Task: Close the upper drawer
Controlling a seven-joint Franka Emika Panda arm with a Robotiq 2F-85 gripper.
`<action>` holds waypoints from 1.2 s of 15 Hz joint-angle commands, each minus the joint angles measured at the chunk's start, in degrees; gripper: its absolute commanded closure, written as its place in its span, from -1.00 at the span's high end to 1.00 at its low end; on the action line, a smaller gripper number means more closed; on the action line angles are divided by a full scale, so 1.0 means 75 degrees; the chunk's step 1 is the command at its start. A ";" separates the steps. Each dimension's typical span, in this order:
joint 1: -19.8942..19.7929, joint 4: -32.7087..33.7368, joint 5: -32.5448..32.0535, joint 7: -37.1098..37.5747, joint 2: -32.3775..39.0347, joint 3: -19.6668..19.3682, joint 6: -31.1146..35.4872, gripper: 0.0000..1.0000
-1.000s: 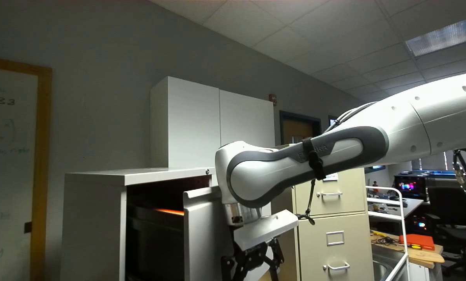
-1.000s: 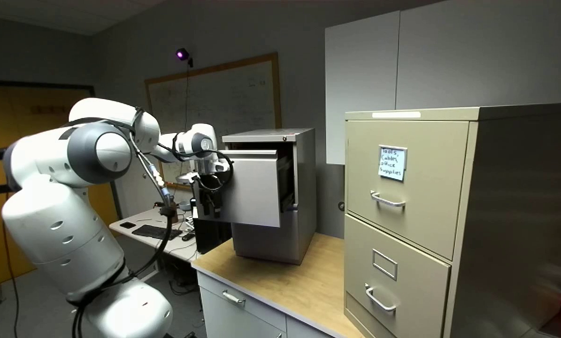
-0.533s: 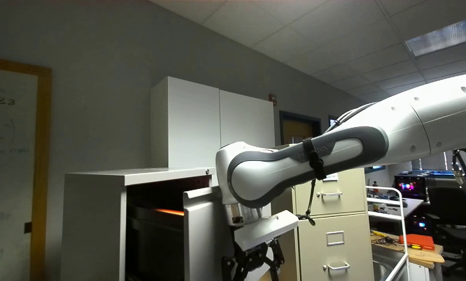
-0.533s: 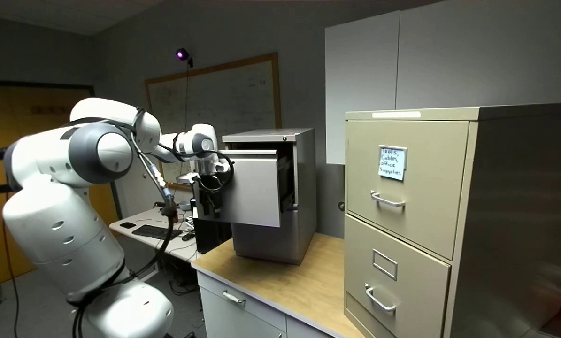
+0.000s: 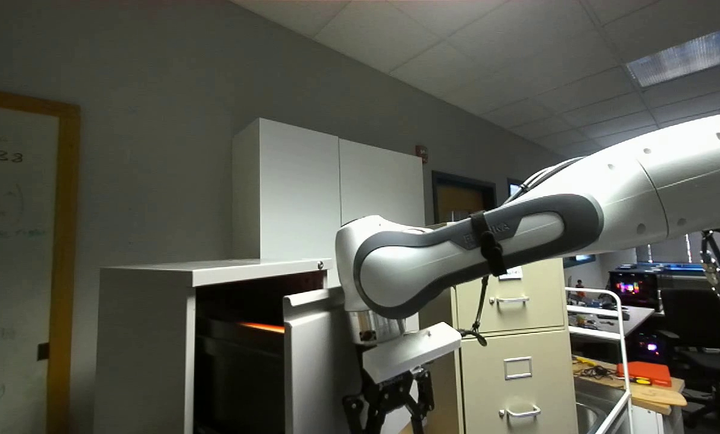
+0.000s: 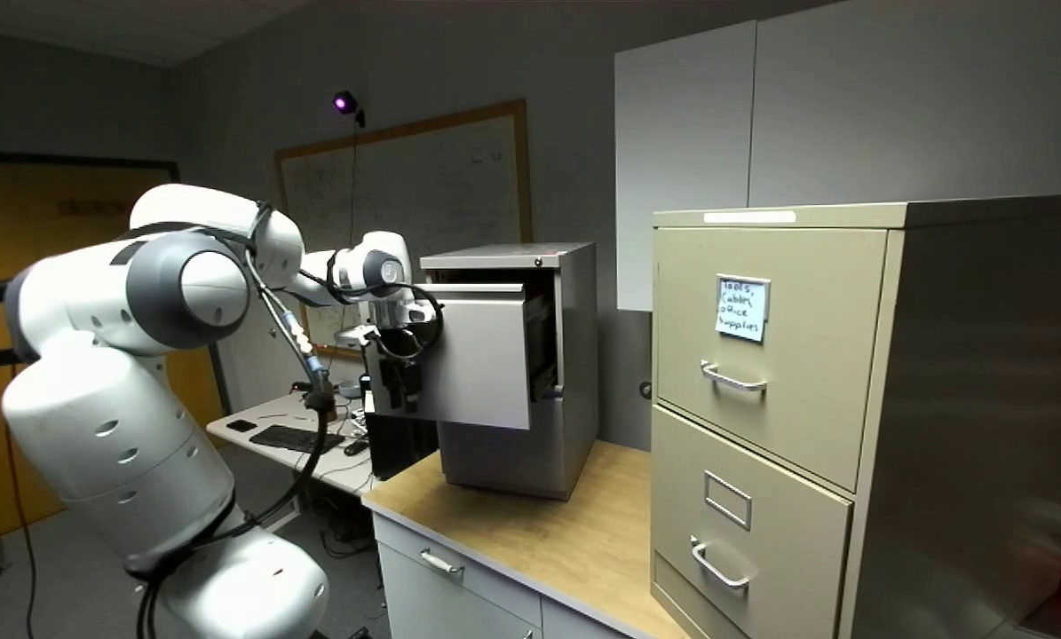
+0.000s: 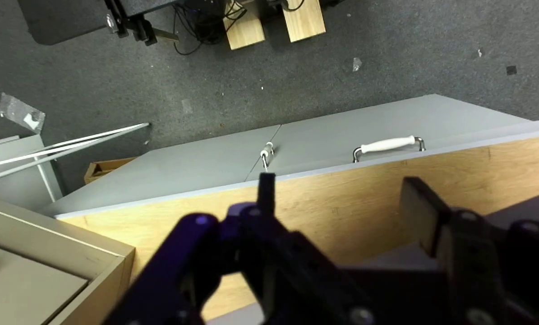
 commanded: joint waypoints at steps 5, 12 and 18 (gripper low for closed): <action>0.0053 -0.0044 -0.0486 0.0790 -0.0673 -0.0180 0.0681 -0.72; -0.0055 -0.0120 -0.1205 0.0999 -0.1482 -0.0129 0.2631 -1.00; -0.0203 0.0439 -0.1245 0.0710 -0.1007 -0.0159 0.3783 -1.00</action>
